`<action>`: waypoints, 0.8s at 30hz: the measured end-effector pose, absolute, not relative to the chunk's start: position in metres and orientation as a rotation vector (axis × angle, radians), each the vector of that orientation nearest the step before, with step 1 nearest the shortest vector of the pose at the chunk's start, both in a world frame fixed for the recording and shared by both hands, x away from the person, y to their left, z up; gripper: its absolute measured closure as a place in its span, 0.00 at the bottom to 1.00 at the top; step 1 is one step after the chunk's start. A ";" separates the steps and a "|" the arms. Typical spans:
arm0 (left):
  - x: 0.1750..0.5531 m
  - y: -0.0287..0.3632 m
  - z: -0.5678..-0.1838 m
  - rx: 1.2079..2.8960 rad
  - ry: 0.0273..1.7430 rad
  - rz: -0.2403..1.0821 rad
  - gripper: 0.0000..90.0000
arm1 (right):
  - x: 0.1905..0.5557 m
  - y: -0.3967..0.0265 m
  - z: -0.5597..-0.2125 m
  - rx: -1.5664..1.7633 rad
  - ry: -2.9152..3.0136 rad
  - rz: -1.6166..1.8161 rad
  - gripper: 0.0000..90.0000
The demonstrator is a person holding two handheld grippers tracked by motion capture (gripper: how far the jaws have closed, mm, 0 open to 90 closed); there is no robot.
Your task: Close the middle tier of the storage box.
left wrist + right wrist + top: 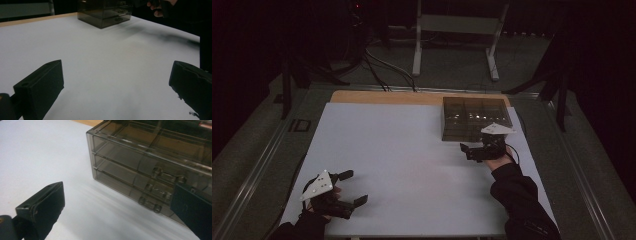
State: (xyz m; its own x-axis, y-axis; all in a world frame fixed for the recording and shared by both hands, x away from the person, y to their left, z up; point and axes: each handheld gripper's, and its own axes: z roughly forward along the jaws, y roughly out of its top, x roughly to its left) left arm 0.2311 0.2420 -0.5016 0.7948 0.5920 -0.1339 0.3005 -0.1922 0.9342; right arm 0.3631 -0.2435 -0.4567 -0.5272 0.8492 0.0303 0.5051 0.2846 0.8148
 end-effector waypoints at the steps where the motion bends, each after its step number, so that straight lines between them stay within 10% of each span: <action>1: 0.231 0.242 -0.502 1.791 0.690 0.304 0.01 | 0.363 -0.244 -0.457 1.217 2.148 1.132 0.00; 24: 0.231 0.242 -0.502 1.792 0.690 0.306 0.01 | 0.349 -0.236 -0.470 1.117 2.213 1.228 0.00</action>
